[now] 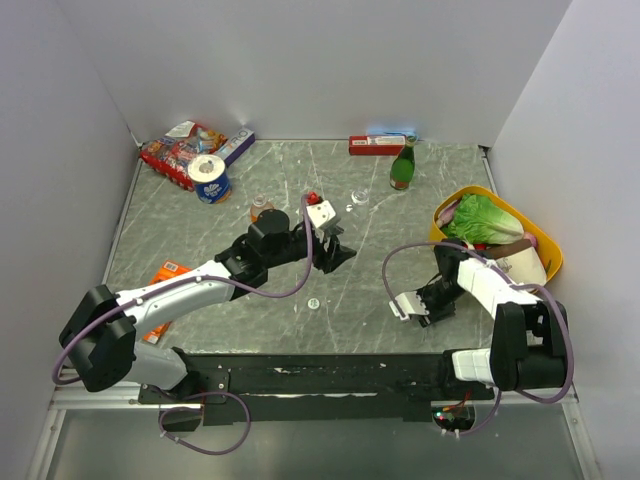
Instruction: Screw on the bottle caps
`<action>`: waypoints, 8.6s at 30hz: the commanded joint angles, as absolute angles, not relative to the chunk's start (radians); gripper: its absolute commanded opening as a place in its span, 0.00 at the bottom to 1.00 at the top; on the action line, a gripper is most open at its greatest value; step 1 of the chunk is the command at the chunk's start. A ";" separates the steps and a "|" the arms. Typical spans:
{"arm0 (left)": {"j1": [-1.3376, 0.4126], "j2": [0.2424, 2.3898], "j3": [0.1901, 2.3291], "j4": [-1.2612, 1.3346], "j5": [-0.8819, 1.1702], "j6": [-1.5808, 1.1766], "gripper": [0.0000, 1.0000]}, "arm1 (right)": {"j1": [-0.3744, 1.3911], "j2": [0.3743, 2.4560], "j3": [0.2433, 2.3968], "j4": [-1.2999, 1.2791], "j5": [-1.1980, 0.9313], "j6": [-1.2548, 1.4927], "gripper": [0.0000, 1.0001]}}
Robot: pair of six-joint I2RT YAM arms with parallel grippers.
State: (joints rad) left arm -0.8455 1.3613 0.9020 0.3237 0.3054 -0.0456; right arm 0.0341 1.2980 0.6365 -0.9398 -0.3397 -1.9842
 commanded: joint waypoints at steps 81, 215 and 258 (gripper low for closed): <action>-0.881 1.355 0.706 0.578 0.449 0.557 0.01 | 0.641 1.144 1.494 -1.258 -0.618 -1.333 0.34; -0.887 1.476 0.769 0.518 0.322 0.543 0.01 | 0.577 1.120 1.536 -1.569 -0.632 -1.798 0.56; -0.917 1.637 1.080 0.585 -0.383 0.172 0.01 | 0.560 1.614 1.734 -1.249 -0.556 -0.318 0.21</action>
